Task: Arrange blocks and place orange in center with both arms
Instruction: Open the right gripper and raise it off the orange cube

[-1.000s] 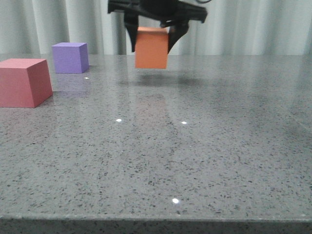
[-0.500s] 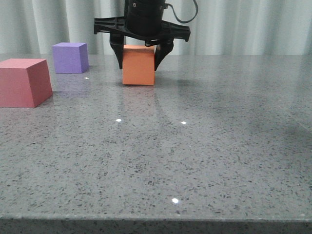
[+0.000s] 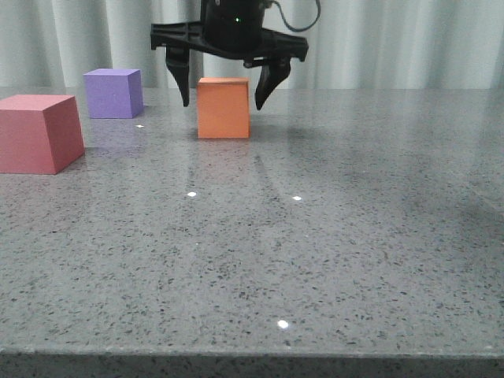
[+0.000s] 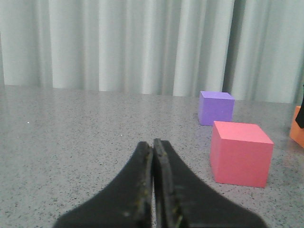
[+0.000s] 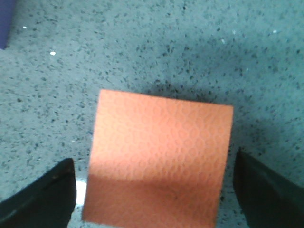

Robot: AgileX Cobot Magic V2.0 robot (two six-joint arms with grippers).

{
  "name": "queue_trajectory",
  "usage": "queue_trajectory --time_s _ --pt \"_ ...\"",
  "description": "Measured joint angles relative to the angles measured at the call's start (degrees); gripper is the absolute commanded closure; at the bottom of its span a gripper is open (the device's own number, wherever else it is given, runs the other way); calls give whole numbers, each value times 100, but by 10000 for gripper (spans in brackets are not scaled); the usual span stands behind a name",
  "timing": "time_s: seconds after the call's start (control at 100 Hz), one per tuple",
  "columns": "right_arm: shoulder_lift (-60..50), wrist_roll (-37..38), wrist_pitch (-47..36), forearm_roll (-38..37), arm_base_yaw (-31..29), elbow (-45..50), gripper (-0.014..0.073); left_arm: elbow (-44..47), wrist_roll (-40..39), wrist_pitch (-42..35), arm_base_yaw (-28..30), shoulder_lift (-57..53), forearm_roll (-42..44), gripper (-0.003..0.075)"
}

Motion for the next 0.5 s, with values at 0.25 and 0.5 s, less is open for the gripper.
queue_trajectory --time_s 0.25,0.5 --pt "-564 -785 141 28 -182 -57 -62 0 0 0 0 0 0 741" --pt "-1219 -1497 622 37 -787 -57 -62 0 0 0 0 0 0 741"
